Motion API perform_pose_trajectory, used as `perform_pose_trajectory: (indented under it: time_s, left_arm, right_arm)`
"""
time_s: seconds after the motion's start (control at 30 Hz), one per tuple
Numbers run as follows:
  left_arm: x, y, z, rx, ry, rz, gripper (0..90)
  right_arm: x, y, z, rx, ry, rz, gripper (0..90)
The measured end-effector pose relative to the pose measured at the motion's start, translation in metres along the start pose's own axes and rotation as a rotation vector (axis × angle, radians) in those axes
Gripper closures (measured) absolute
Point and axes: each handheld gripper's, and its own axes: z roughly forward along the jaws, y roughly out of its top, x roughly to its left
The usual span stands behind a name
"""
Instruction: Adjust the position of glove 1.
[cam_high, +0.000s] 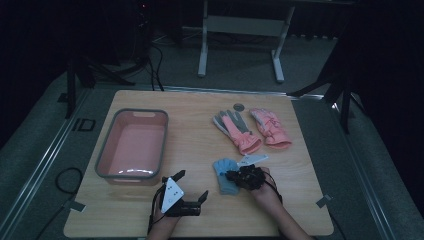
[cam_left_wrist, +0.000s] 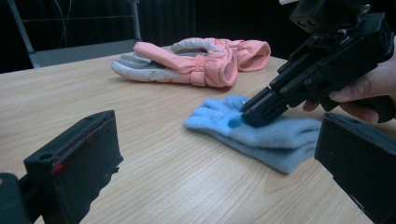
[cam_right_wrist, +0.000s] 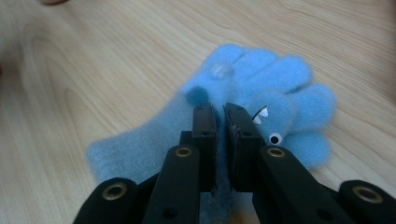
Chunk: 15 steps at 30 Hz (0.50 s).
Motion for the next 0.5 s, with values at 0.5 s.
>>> perform_pose_trajectory:
  time_s: [0.5]
  left_arm:
    - [-0.001,0.000,0.000,0.000,-0.003,0.012,0.3]
  right_arm:
    - [-0.004,0.010,0.005,0.028,0.075,-0.099,76.7]
